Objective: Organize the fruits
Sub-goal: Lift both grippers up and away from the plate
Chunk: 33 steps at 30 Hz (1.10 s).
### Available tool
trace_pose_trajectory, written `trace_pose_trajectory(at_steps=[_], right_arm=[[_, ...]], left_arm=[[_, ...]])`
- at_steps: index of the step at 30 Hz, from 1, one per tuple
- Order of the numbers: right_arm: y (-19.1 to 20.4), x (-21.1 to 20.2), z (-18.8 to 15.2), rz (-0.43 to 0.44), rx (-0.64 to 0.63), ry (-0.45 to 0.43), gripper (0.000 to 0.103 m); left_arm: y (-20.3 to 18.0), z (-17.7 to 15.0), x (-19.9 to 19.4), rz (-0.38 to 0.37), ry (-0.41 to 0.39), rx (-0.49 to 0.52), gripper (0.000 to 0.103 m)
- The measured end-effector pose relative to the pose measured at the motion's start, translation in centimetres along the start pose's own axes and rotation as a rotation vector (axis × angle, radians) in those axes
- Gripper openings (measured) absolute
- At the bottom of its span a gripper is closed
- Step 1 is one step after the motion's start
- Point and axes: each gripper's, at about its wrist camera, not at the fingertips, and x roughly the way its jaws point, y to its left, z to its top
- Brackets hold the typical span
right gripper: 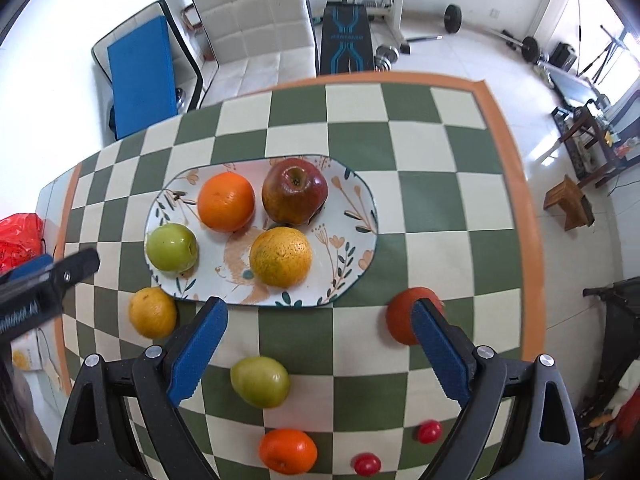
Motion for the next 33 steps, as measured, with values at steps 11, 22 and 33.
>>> trace_pose_trajectory(at_steps=[11, 22, 33], right_arm=[[0.4, -6.9, -3.4, -0.004, -0.026, -0.097, 0.095], [1.0, -13.8, -6.1, 0.012, -0.037, -0.195, 0.095], [1.0, -13.7, -6.1, 0.051, 0.012, -0.189, 0.095]], left_arm=[[-0.5, -4.5, -7.0, -0.002, -0.129, 0.021, 0.086], [-0.5, -6.8, -12.2, -0.019, -0.217, 0.015, 0.086], [0.4, -6.6, -11.6, -0.011, -0.204, -0.022, 0.087]])
